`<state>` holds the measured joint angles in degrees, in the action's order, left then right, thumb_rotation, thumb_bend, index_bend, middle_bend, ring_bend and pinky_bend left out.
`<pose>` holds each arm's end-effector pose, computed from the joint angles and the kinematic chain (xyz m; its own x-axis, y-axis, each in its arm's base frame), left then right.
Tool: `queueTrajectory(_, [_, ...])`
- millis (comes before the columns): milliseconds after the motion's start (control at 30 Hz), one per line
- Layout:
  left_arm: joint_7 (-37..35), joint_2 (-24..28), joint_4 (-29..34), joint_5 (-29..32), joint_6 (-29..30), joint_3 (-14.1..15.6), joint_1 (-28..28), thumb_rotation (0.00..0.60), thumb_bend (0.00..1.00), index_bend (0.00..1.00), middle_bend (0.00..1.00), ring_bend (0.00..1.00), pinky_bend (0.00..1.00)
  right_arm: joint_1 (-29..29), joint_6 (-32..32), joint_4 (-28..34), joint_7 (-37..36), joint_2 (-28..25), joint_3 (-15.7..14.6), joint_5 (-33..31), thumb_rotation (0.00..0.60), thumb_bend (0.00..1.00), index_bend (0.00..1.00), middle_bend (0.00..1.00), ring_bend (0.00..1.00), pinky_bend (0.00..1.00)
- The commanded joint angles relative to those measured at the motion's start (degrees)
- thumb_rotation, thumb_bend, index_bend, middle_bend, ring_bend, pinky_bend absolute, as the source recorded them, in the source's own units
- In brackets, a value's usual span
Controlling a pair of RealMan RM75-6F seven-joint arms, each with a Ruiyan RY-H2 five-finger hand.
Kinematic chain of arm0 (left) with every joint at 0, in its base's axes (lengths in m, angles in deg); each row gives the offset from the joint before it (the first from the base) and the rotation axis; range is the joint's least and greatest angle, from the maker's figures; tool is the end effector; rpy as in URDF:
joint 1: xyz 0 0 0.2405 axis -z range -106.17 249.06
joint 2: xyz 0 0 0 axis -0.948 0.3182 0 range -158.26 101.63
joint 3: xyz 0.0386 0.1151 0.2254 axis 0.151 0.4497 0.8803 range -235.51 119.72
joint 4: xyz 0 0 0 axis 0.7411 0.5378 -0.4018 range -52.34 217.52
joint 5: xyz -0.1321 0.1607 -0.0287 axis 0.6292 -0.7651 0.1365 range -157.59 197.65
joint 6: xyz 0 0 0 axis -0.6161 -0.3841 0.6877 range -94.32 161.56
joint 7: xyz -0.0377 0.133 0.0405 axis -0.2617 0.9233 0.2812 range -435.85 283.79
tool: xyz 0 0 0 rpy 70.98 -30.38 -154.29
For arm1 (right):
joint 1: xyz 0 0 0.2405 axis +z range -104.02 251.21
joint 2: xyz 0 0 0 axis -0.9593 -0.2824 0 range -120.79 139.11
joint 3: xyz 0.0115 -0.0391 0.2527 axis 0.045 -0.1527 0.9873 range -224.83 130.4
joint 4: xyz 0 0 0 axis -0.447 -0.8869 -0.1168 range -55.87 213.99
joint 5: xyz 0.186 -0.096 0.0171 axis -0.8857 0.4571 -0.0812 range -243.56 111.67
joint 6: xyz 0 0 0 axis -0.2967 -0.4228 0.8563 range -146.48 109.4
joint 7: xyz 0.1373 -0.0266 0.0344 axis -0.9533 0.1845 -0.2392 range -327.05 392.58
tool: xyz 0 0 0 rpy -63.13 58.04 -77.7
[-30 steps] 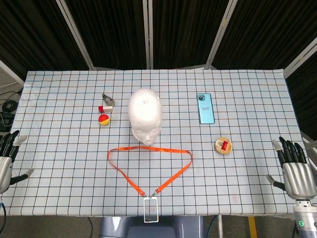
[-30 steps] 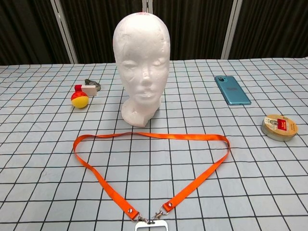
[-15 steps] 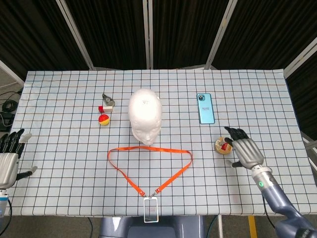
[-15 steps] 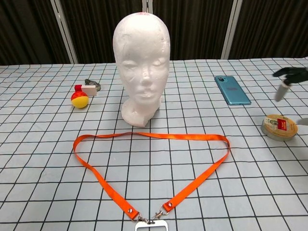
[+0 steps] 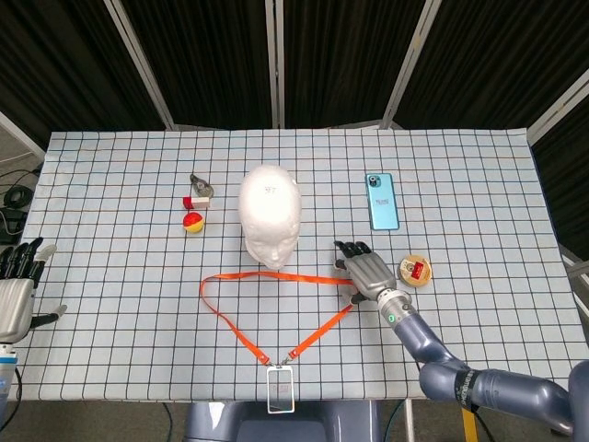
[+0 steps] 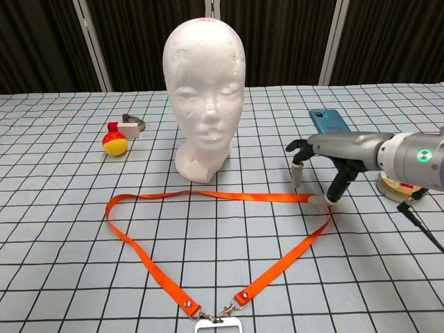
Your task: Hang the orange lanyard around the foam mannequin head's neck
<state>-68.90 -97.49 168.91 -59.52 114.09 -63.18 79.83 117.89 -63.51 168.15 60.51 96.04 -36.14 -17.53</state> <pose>-0.3277 0.2105 0.1424 0.5028 0.0209 0.8642 0.8627 0.0509 -0.5032 -0.1522 -0.3363 -0.0315 0.4373 -0.4710 0.7661 -0.8948 -0.3134 0.3181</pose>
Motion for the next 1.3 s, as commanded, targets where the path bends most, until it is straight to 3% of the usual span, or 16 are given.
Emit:
queueTrajectory(33, [-0.1,0.02,-0.14,0.14,-0.09,-0.07,0.09,0.6,0.0,0.0,0.0,0.0,0.0,1.38,-0.94,-1.12,1.66,1.84,-0.75,-2.37,0.6,0.28,0.45,0.0,0.0,0.0])
queueTrajectory(533, [-0.59,0.16,-0.28,0.18,0.02,-0.15,0.3,0.6,0.0,0.0,0.0,0.0,0.0,3.3,-4.08,-4.29,3.96,4.14,-2.52,-5.42,0.6,0.29,0.48,0.0,0.0,0.0])
queueTrajectory(967, [-0.4,0.25,0.14,0.11,0.33,-0.1,0.3,0.6,0.0,0.0,0.0,0.0,0.0,2.57,-4.95,-7.37,2.97,4.91,-4.9,-2.19,0.6,0.3,0.51,0.0,0.0,0.0])
queueTrajectory(1300, [0.49,-0.03,0.42,-0.08,0.12,-0.01,0.67,0.6,0.0,0.0,0.0,0.0,0.0,1.11,-4.97,-9.47,-1.49,5.43,-5.7,3.04,0.6,0.43,0.65,0.02,0.0,0.0])
